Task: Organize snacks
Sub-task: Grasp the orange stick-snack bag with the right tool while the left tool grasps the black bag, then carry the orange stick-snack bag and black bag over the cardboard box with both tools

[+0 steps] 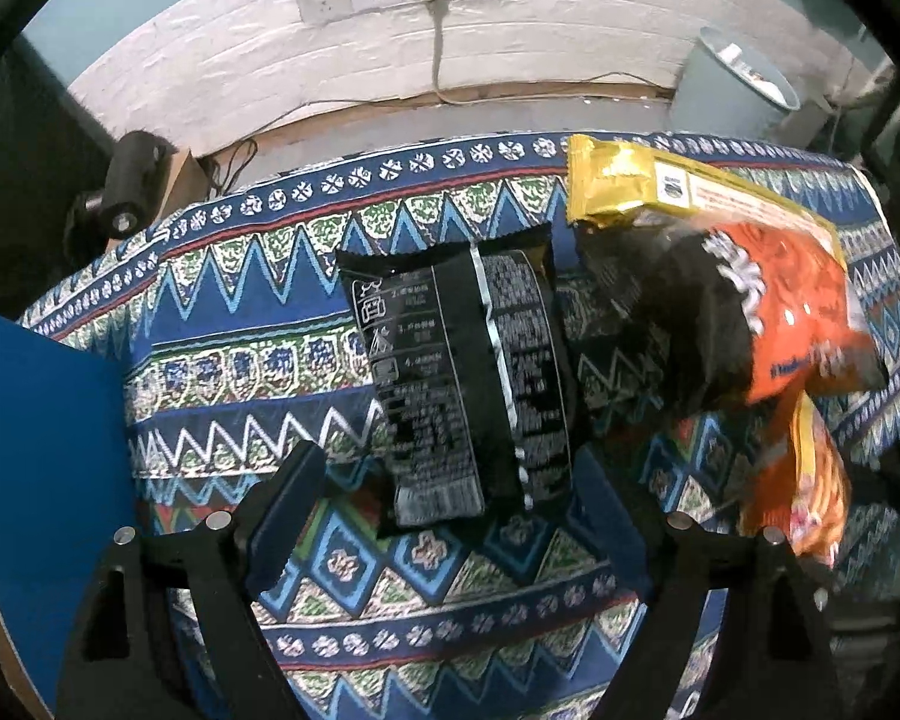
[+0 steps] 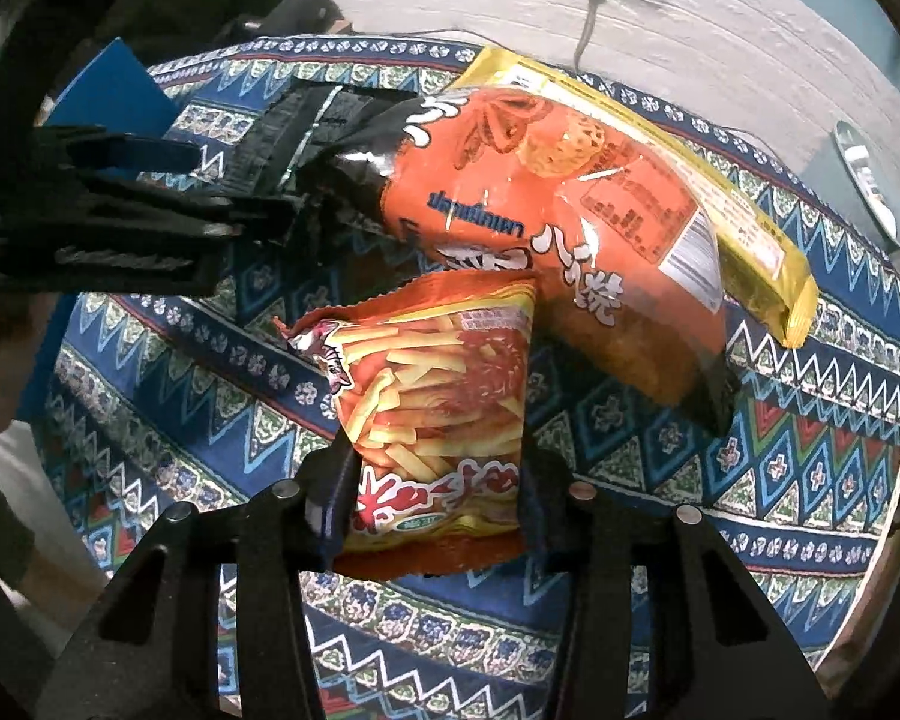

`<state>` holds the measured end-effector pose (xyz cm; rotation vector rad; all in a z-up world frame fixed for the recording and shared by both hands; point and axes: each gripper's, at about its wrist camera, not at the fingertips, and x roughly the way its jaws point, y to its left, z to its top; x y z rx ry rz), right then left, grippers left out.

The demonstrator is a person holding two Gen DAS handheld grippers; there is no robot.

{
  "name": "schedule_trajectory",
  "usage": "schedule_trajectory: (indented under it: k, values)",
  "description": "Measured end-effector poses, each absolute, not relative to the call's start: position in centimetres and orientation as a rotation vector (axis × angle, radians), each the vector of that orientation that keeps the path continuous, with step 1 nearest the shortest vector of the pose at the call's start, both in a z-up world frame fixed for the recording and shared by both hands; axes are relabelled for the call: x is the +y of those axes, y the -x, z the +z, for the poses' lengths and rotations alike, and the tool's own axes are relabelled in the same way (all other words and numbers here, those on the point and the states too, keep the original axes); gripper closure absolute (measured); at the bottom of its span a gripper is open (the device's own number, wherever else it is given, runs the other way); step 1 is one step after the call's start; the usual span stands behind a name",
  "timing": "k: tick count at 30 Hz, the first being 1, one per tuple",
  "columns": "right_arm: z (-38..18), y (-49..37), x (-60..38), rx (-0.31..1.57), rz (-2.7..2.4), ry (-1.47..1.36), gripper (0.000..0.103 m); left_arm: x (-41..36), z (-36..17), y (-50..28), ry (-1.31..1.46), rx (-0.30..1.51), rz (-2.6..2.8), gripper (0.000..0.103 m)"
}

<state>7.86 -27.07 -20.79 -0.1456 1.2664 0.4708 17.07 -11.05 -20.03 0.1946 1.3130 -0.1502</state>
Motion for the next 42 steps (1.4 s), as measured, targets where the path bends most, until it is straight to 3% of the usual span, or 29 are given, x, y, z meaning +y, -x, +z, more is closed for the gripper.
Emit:
schedule_trajectory:
  k: [10,11,13,22,42]
  values:
    - [-20.4,-8.1,-27.0,1.251,0.468,0.137,0.059,-10.8,-22.3,-18.7,-0.145,1.345,-0.149,0.017]
    - [-20.4,-8.1,-26.9,1.254,0.466,0.139,0.059,-10.7,-22.3,-18.7,-0.137,1.34,-0.152,0.02]
    - [-20.4,-8.1,-26.7,1.256,0.464,0.141,0.059,-10.3,-22.3,-18.3,-0.122,1.329,-0.17,0.039]
    - [-20.3,-8.3,-25.9,1.252,0.455,0.152,0.059,-10.0,-21.1,-16.0,-0.15,1.304,-0.207,0.067]
    - [-16.8,-7.0,-24.2,1.175,0.442,0.156,0.059,-6.4,-17.9,-8.2,-0.204,1.269,-0.223,0.073]
